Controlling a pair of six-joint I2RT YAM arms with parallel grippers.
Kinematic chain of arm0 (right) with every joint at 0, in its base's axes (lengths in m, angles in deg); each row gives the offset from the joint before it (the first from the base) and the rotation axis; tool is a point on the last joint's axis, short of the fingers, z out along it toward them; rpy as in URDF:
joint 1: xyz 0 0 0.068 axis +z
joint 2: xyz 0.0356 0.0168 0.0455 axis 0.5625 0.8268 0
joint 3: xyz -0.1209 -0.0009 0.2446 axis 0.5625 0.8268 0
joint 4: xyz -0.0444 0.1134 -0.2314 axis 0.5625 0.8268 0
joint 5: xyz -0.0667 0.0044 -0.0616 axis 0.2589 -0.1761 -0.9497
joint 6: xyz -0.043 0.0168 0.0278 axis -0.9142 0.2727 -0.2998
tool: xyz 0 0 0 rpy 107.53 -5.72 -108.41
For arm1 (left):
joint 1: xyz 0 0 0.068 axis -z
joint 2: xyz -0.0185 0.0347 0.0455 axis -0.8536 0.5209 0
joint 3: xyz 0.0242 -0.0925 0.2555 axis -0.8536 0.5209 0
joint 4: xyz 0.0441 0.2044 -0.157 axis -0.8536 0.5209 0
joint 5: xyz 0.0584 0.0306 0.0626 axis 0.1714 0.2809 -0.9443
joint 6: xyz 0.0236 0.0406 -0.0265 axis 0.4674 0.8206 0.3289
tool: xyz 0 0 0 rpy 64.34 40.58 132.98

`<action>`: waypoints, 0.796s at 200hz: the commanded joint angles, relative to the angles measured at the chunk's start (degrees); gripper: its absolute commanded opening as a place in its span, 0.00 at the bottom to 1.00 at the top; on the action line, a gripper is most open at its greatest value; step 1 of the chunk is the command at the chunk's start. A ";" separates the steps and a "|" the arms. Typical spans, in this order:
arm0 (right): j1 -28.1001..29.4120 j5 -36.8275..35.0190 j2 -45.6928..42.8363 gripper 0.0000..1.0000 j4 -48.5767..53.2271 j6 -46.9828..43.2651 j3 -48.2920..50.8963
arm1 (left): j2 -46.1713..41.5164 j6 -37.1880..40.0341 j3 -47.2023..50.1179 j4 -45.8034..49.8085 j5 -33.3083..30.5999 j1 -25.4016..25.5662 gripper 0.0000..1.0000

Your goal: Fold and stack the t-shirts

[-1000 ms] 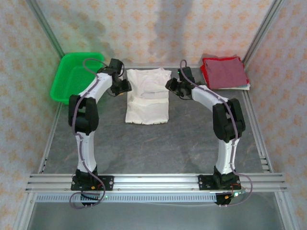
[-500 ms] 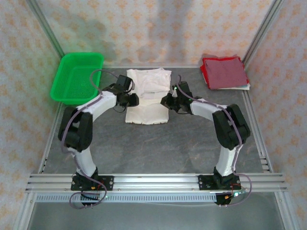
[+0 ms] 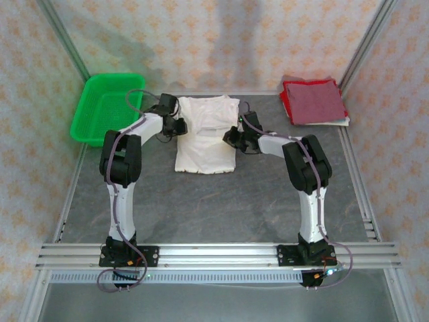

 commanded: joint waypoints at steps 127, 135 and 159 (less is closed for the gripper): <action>3.57 8.34 -15.03 0.25 -4.72 1.75 12.62 | -33.12 -10.80 35.69 -13.85 3.39 9.28 0.19; 4.19 8.36 -15.69 0.25 -6.76 3.10 15.35 | -32.57 -11.42 37.61 -14.87 3.35 9.29 0.19; 4.48 7.76 -15.33 0.24 -11.74 5.82 21.42 | -30.73 -11.50 42.07 -15.55 1.28 9.29 0.18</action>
